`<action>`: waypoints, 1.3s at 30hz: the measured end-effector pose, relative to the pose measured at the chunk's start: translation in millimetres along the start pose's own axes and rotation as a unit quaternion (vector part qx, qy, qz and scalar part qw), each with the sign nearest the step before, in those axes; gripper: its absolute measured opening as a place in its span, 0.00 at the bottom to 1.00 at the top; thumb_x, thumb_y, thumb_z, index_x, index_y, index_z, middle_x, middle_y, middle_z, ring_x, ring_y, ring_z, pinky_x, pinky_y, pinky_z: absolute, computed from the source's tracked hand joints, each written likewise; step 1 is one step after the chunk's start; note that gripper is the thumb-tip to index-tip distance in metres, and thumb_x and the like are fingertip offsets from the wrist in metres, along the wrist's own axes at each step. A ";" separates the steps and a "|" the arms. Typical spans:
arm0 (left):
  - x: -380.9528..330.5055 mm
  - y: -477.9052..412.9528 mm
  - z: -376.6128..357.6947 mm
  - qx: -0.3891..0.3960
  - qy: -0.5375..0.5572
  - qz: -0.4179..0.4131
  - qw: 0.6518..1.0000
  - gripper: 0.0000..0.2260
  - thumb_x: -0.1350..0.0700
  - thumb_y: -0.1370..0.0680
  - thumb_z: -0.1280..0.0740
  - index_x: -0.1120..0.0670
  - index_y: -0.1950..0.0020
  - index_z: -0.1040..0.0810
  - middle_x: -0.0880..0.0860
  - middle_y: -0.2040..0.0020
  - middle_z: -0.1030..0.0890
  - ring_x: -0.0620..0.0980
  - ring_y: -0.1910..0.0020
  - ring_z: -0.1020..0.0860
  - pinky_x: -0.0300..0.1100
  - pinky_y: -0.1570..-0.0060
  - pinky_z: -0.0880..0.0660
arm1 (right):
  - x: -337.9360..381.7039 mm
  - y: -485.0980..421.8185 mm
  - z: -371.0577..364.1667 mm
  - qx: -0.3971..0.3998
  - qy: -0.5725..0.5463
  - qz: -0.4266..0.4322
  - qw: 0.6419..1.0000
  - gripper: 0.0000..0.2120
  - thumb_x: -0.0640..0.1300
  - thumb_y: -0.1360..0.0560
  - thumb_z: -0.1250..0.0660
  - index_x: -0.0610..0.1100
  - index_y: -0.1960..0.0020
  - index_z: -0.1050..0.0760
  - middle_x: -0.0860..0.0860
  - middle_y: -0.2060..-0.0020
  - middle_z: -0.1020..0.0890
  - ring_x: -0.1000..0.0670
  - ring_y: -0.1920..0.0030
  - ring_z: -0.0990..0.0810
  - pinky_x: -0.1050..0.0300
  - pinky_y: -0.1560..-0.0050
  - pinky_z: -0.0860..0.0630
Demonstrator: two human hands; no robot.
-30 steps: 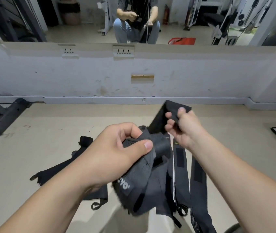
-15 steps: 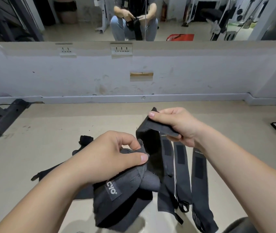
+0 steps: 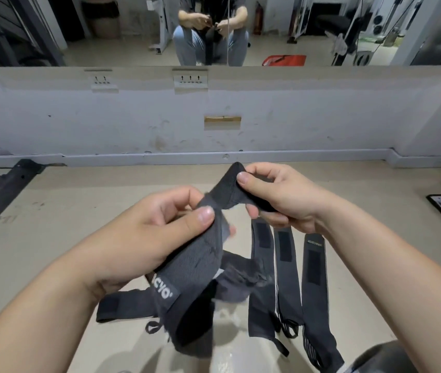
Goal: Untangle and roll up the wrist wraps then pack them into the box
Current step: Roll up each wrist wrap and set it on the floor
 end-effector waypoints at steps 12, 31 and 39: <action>-0.9 -21.7 -11.1 -0.275 0.094 -0.009 0.957 0.03 0.60 0.16 0.33 0.55 0.48 0.20 0.55 0.59 0.15 0.50 0.63 0.17 0.44 0.61 0.20 | 16.0 6.6 0.1 -0.084 0.084 0.047 0.992 0.09 0.38 0.28 0.20 0.38 0.49 0.16 0.39 0.63 0.22 0.45 0.68 0.32 0.53 0.68 0.40; 2.1 -21.2 -14.2 -0.252 0.097 -0.003 0.963 0.07 0.52 0.15 0.34 0.52 0.50 0.20 0.55 0.60 0.15 0.50 0.67 0.18 0.41 0.69 0.24 | 4.4 -0.3 -12.4 -0.132 -0.249 0.038 0.959 0.15 0.48 0.16 0.34 0.46 0.31 0.25 0.47 0.42 0.13 0.47 0.45 0.13 0.48 0.43 0.15; -2.2 -20.1 -20.2 -0.208 0.082 -0.093 0.970 0.09 0.57 0.16 0.35 0.51 0.39 0.16 0.57 0.46 0.13 0.52 0.52 0.15 0.43 0.55 0.18 | -6.8 1.9 -28.9 -0.091 -0.140 0.027 0.986 0.13 0.50 0.15 0.36 0.45 0.35 0.21 0.45 0.42 0.13 0.42 0.40 0.14 0.40 0.36 0.19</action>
Point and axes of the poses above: each hand's wrist, its own y-axis away from the middle knuckle, its own z-axis out of the back of the hand, x = y × z, the point moved 1 cm from there along -y, towards the middle knuckle
